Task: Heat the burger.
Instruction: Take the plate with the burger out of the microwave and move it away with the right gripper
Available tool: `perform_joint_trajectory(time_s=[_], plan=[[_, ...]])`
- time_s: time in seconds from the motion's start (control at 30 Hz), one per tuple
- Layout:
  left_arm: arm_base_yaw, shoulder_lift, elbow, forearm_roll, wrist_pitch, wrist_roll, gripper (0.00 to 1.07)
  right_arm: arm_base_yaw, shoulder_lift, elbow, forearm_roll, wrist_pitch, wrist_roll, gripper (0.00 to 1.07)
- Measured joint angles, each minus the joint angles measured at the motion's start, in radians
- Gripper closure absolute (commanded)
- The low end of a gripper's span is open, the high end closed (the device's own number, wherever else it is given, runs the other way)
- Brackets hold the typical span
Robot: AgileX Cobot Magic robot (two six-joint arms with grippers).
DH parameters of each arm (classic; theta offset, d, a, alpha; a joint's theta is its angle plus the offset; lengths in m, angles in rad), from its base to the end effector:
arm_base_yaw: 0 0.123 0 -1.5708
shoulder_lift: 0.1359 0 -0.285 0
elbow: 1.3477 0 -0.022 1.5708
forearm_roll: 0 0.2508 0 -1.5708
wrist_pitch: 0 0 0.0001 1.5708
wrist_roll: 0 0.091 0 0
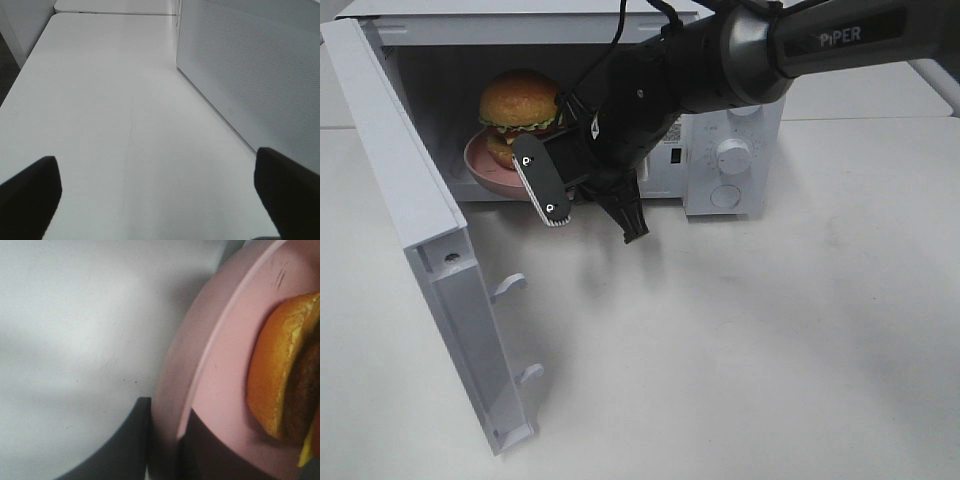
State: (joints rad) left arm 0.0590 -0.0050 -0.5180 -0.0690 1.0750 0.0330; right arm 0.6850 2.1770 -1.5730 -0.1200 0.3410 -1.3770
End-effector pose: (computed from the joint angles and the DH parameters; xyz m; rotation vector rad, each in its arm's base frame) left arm -0.0081 -0.0060 0.2812 -0.0217 2.0337 -0.0245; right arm 0.3749 0.3015 0.1596 -2.1769 1.1631 -0.4068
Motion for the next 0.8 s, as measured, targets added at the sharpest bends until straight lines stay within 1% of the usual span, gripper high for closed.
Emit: perform_joint_trajectory(time_s=[0.03,0.07,0.1,0.17,0.2,0.23,0.27,0.3,0.37,0.43,0.47,0.5,0.57,0.6,0.63,0.67,0.7,0.77,0.8], plan=[[0.000,0.000,0.000,0.000,0.000,0.000,0.06,0.000,0.000,0.000,0.000,0.000,0.000,1.07],[0.000,0.000,0.000,0.000,0.000,0.000,0.06,0.000,-0.018,0.034,0.002,-0.021,-0.007,1.07],[0.000,0.000,0.000,0.000,0.000,0.000,0.06,0.000,-0.018,0.034,0.002,-0.021,-0.007,1.07],[0.000,0.000,0.000,0.000,0.000,0.000,0.06,0.000,-0.044,0.082,0.010,-0.045,-0.014,1.07],[0.000,0.000,0.000,0.000,0.000,0.000,0.06,0.000,-0.044,0.082,0.010,-0.045,-0.014,1.07],[0.000,0.000,0.000,0.000,0.000,0.000,0.06,0.000,-0.060,0.114,0.010,-0.070,-0.015,1.07],[0.000,0.000,0.000,0.000,0.000,0.000,0.06,0.000,-0.060,0.114,0.010,-0.070,-0.015,1.07],[0.000,0.000,0.000,0.000,0.000,0.000,0.06,0.000,-0.077,0.152,0.011,-0.095,-0.015,1.07],[0.000,0.000,0.000,0.000,0.000,0.000,0.06,0.000,-0.086,0.171,0.011,-0.107,-0.015,1.07],[0.000,0.000,0.000,0.000,0.000,0.000,0.06,0.000,-0.118,0.227,0.012,-0.141,-0.015,1.07],[0.000,0.000,0.000,0.000,0.000,0.000,0.06,0.000,-0.118,0.227,0.012,-0.141,-0.015,1.07],[0.000,0.000,0.000,0.000,0.000,0.000,0.06,0.001,-0.138,0.258,0.012,-0.156,-0.016,1.07],[0.000,0.000,0.000,0.000,0.000,0.000,0.06,0.001,-0.145,0.271,0.012,-0.162,-0.018,1.07],[0.000,0.000,0.000,0.000,0.000,0.000,0.06,0.003,-0.165,0.301,0.012,-0.172,-0.022,1.07],[0.000,0.000,0.000,0.000,0.000,0.000,0.06,0.003,-0.165,0.301,0.012,-0.172,-0.022,1.07],[0.000,0.000,0.000,0.000,0.000,0.000,0.06,0.003,-0.183,0.330,0.012,-0.184,-0.024,1.07],[0.000,0.000,0.000,0.000,0.000,0.000,0.06,0.003,-0.183,0.330,0.012,-0.184,-0.024,1.07],[0.000,0.000,0.000,0.000,0.000,0.000,0.06,0.003,-0.210,0.370,0.012,-0.202,-0.032,1.07],[0.000,0.000,0.000,0.000,0.000,0.000,0.06,0.003,-0.210,0.370,0.012,-0.202,-0.032,1.07]])
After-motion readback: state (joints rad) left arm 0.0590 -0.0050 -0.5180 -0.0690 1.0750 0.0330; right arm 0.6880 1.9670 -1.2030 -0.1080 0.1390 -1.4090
